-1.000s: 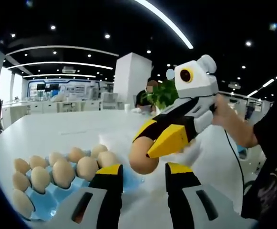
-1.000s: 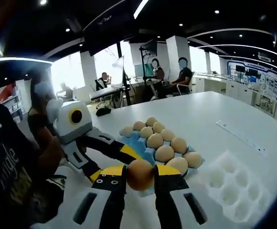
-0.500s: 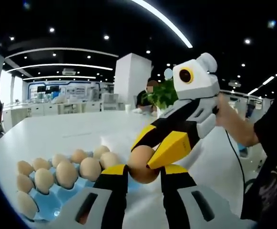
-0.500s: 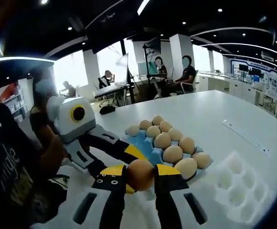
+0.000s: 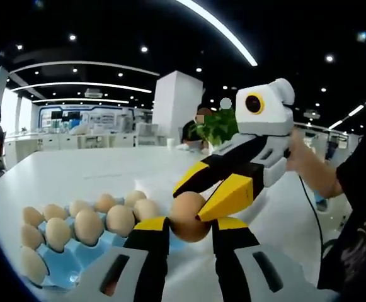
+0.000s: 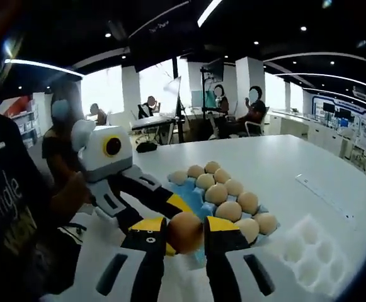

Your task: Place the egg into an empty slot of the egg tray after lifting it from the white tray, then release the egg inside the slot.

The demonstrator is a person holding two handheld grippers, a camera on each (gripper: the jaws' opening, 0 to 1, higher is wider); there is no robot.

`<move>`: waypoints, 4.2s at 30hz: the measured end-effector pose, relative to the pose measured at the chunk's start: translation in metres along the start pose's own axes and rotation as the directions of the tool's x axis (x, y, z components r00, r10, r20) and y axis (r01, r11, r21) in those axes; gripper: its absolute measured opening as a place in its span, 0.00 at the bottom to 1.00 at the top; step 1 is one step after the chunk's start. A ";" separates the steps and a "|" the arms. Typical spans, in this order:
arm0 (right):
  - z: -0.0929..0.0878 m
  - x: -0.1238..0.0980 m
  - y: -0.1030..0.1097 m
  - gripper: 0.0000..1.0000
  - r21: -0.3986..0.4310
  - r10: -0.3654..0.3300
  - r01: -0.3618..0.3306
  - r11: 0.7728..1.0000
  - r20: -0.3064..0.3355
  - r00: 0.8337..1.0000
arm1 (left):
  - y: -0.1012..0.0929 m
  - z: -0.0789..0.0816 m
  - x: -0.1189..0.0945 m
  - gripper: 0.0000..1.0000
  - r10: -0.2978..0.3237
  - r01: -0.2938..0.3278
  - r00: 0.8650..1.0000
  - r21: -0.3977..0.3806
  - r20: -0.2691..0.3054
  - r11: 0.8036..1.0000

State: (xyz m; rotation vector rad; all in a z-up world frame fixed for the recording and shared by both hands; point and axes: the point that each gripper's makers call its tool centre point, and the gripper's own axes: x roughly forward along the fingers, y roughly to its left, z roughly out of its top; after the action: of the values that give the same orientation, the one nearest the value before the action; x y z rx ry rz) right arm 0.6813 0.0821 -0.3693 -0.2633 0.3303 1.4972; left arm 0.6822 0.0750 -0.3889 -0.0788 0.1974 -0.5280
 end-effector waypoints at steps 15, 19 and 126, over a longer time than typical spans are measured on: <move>0.003 -0.007 -0.009 0.34 -0.010 -0.030 0.030 0.999 0.041 0.999 | 0.015 0.001 -0.006 0.26 0.036 -0.035 0.999 -0.032 0.018 0.999; -0.001 -0.013 -0.011 0.34 -0.005 -0.043 0.044 0.999 0.039 0.998 | 0.021 0.000 -0.007 0.26 0.044 -0.044 0.999 -0.037 0.017 0.998; -0.076 -0.074 -0.040 0.39 0.057 -0.190 0.195 0.979 -0.082 0.978 | 0.101 -0.016 -0.055 0.35 0.349 -0.343 0.935 0.091 -0.065 0.935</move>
State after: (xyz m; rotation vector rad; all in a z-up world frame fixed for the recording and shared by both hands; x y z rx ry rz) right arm 0.7136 -0.0169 -0.4139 -0.2926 0.4020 1.2850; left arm 0.6823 0.1893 -0.4079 0.0541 0.2626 -0.1854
